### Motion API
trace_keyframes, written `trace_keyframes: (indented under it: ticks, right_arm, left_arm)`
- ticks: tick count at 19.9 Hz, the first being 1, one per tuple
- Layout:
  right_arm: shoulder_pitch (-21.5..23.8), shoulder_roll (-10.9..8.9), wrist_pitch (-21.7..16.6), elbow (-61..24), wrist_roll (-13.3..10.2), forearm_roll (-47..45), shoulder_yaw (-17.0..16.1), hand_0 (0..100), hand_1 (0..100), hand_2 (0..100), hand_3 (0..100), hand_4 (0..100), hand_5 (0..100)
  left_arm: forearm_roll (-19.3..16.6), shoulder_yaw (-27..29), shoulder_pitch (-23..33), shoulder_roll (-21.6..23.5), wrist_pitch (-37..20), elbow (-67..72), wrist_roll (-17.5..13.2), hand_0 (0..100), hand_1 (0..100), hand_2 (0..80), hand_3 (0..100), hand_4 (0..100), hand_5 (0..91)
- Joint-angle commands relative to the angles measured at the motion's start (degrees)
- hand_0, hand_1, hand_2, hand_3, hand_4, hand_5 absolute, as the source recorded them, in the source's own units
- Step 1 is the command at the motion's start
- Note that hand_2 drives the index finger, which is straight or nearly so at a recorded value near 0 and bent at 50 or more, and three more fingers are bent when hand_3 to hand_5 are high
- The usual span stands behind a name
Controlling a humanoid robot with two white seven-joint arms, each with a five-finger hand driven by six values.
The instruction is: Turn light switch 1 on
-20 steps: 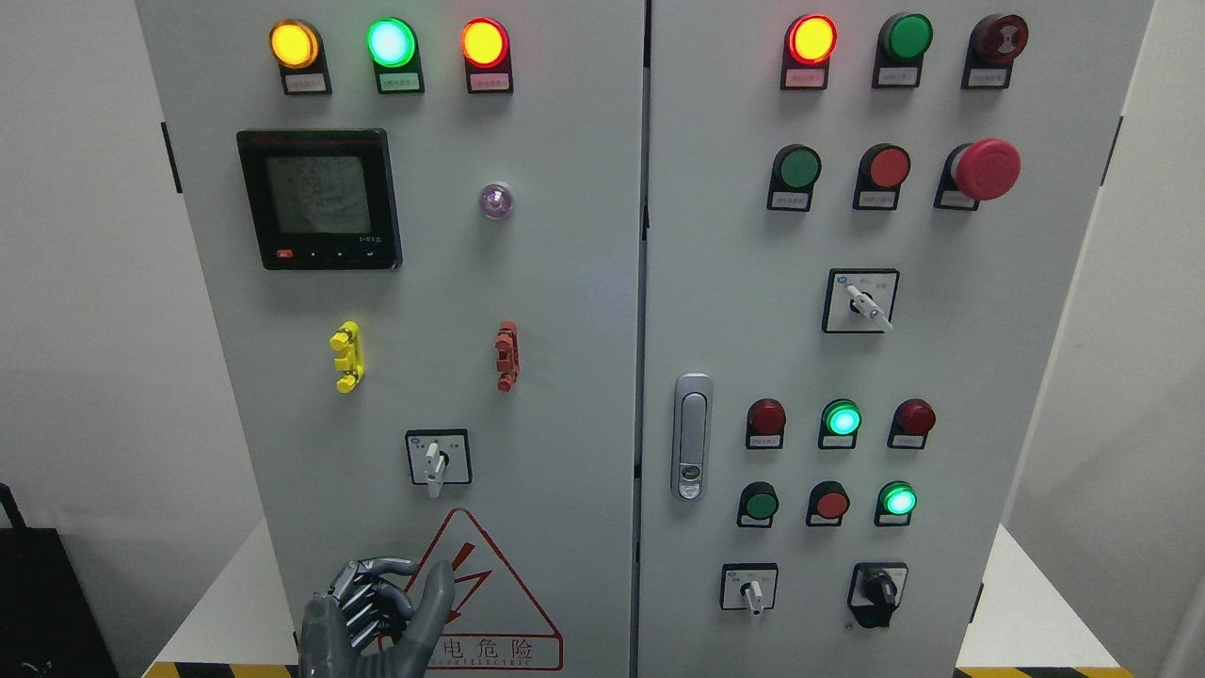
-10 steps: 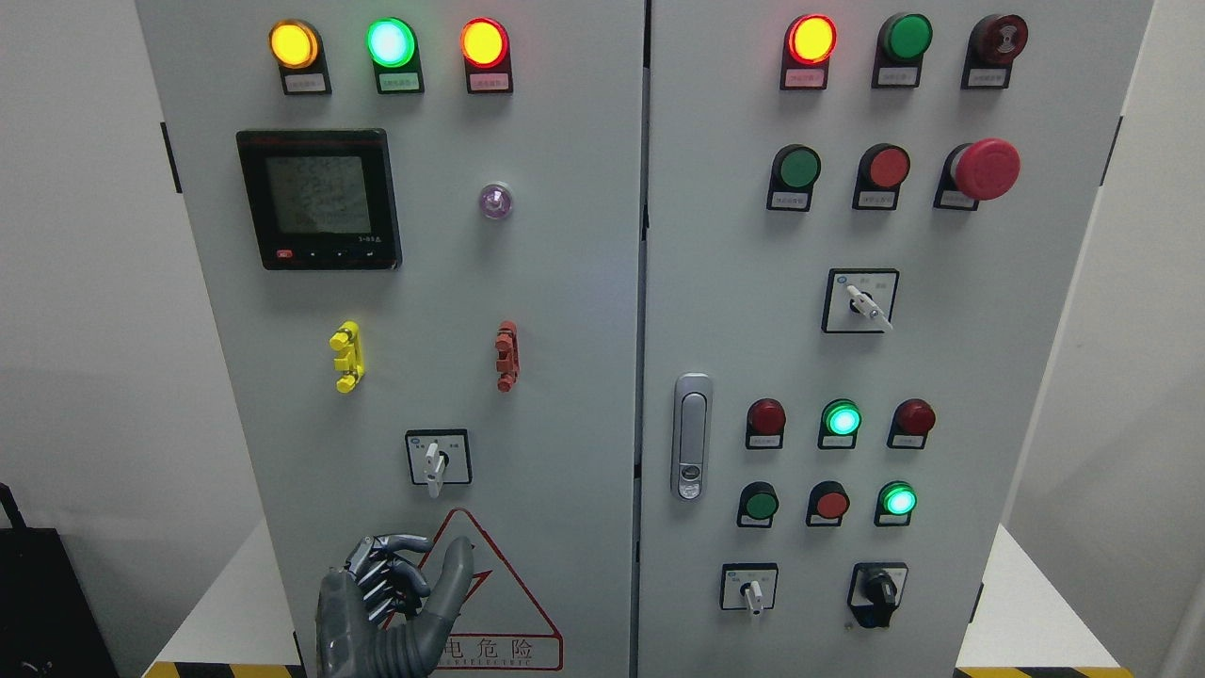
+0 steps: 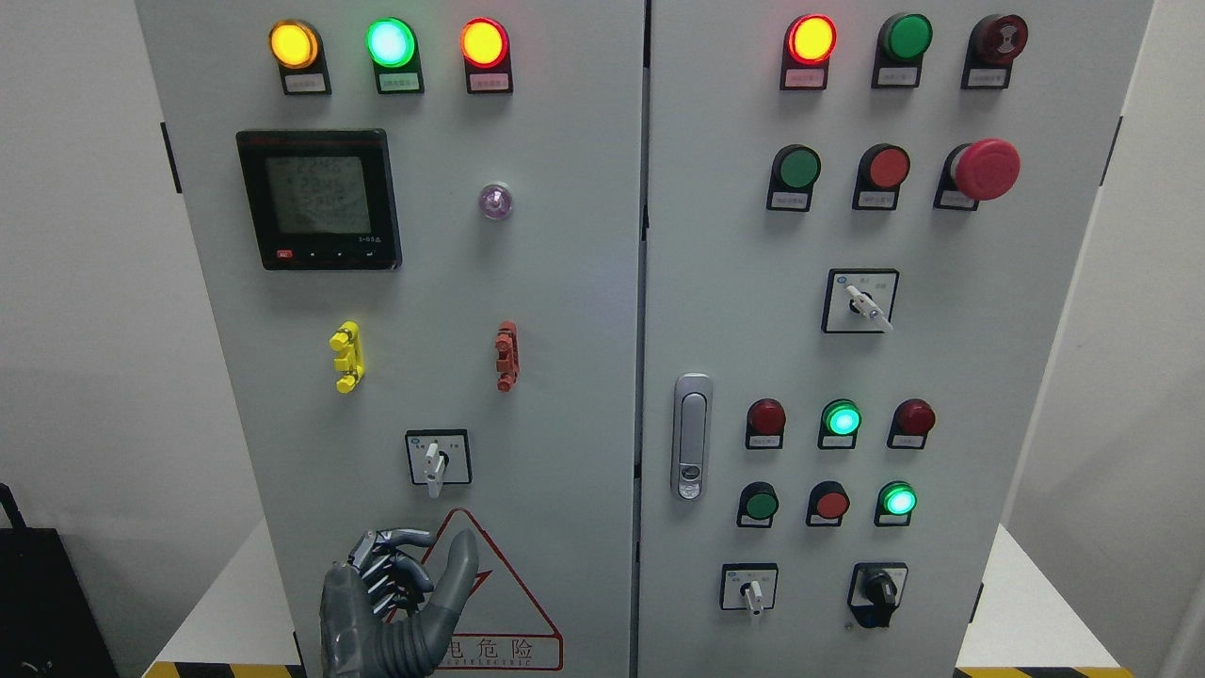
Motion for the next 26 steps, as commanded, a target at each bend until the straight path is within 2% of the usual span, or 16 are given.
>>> trace_keyframes:
  ticks: [1, 9, 26]
  right_arm:
    - [0.00, 0.02, -0.01, 0.00, 0.05, 0.00, -0.07, 0, 0, 0, 0, 0, 0]
    - [0.00, 0.02, -0.01, 0.00, 0.05, 0.00, 0.01, 0, 0, 0, 0, 0, 0]
    - [0.00, 0.02, -0.01, 0.00, 0.05, 0.00, 0.01, 0, 0, 0, 0, 0, 0]
  left_arm:
    - [-0.21, -0.35, -1.75, -0.53, 1.13, 0.02, 0.25, 9, 70, 53.1, 92, 92, 85.5]
    - [-0.38, 0.09, -2.80, -0.71, 2.98, -0.07, 1.31, 10, 72, 53.0, 92, 92, 85.6]
    - [-1.09, 1.50, -4.56, -0.97, 4.03, -0.07, 1.22, 12, 73, 54.0, 93, 92, 85.7]
